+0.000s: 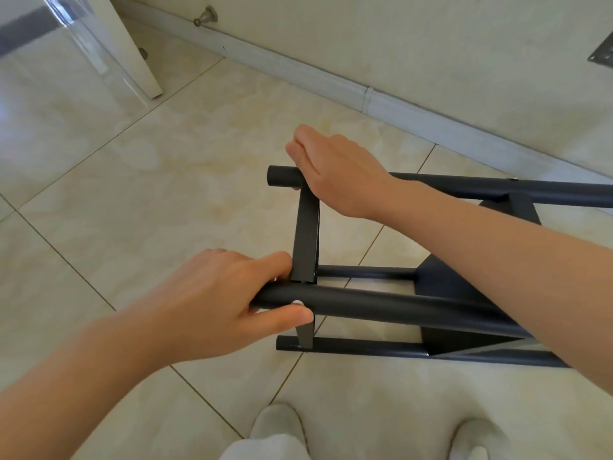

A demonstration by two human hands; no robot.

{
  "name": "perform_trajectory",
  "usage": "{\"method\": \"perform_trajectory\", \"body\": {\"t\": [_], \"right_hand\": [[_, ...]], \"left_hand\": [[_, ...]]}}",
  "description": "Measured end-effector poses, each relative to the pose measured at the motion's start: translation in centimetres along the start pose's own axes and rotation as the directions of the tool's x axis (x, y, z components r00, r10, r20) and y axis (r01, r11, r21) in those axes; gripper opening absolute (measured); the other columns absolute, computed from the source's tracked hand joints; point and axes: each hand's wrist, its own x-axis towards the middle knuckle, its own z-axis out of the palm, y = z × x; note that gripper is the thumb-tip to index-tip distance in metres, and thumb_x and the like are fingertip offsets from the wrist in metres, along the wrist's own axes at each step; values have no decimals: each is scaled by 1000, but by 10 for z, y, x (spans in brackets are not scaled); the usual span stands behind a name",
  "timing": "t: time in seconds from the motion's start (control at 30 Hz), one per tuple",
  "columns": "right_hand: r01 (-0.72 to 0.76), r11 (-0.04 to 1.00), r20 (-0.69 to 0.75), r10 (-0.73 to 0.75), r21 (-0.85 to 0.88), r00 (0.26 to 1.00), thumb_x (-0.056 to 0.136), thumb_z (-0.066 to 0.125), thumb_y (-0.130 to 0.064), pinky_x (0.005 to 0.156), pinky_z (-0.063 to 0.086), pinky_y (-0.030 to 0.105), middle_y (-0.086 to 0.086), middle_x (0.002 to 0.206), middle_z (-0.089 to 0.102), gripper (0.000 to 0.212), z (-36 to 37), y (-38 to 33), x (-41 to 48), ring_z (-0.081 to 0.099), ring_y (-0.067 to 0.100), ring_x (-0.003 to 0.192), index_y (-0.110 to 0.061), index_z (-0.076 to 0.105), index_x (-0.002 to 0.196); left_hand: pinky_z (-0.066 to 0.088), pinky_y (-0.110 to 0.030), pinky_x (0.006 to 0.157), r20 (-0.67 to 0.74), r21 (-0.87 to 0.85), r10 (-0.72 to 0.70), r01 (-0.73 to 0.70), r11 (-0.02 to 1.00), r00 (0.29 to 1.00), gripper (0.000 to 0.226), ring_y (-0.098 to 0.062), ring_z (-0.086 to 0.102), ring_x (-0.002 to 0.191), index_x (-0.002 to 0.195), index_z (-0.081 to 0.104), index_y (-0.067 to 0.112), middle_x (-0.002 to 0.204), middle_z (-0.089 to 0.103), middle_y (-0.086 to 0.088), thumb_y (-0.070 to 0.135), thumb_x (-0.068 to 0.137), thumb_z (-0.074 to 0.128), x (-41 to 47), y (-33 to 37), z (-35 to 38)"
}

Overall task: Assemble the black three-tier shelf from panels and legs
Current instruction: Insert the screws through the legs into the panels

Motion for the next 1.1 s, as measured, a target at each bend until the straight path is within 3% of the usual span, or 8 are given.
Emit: {"method": "perform_trajectory", "body": {"t": [0.23, 0.37, 0.47, 0.53, 0.67, 0.77, 0.97, 1.1], "right_hand": [[33, 994, -38, -29, 103, 999, 107, 30, -36, 52, 29, 34, -1, 60, 40, 32, -1, 2, -2, 34, 19, 52, -14, 38, 86], [38, 993, -31, -35, 110, 999, 107, 31, -36, 52, 28, 34, -2, 58, 39, 32, 0, 0, -4, 33, 18, 52, -16, 36, 83], [51, 993, -40, -47, 105, 998, 107, 30, -35, 51, 28, 34, -1, 57, 40, 31, 2, -3, -8, 34, 20, 51, -15, 38, 86], [53, 993, -47, -48, 102, 998, 108, 30, -35, 52, 30, 36, 0, 57, 41, 31, 4, -6, -11, 37, 22, 51, -13, 38, 88], [56, 995, -39, -52, 87, 998, 108, 30, -34, 54, 34, 41, 1, 58, 42, 30, 6, -11, -16, 39, 24, 53, -12, 39, 89], [55, 996, -37, -53, 68, 998, 108, 29, -34, 56, 36, 42, 1, 59, 44, 30, 7, -14, -20, 41, 24, 53, -12, 40, 90], [54, 998, -41, -53, 28, 998, 107, 29, -35, 57, 39, 44, 1, 60, 45, 30, 9, -15, -20, 43, 25, 54, -12, 41, 91], [77, 997, -56, -77, 2, 995, 107, 30, -34, 54, 37, 41, 0, 58, 45, 29, 10, -14, -21, 42, 23, 51, -12, 41, 91]], "left_hand": [[27, -15, 48, -54, -242, 70, -81, 967, 996, 19, -14, 39, 46, 71, 45, 52, 50, 41, 8, 65, 78, 56, 6, -4, 10], [29, -16, 49, -64, -351, 11, -33, 936, 998, 29, -12, 41, 47, 73, 51, 38, 50, 44, 12, 65, 72, 61, 5, -4, 17], [33, -22, 57, -76, -323, -17, -8, 946, 997, 29, -12, 48, 64, 70, 49, 44, 58, 48, 13, 71, 68, 60, -1, -5, 21], [33, -16, 62, -96, -342, -28, -6, 940, 995, 34, -13, 50, 72, 69, 48, 40, 63, 49, 9, 71, 68, 62, -5, -4, 25], [33, -5, 71, -193, -311, 12, -73, 948, 981, 39, -20, 51, 65, 66, 39, 35, 58, 46, 2, 63, 72, 65, -11, -6, 36], [35, -11, 64, -158, -397, -65, -4, 918, 985, 48, -16, 49, 72, 64, 42, 29, 62, 49, 0, 72, 65, 65, -14, -9, 41], [33, -11, 68, -262, -292, 9, -88, 952, 965, 48, -19, 46, 64, 66, 44, 24, 58, 45, 3, 68, 70, 64, -13, -11, 47], [38, -23, 75, -314, -280, 42, -135, 950, 949, 40, -14, 49, 79, 86, 43, 35, 82, 50, 13, 64, 72, 67, -10, -12, 47]]}}
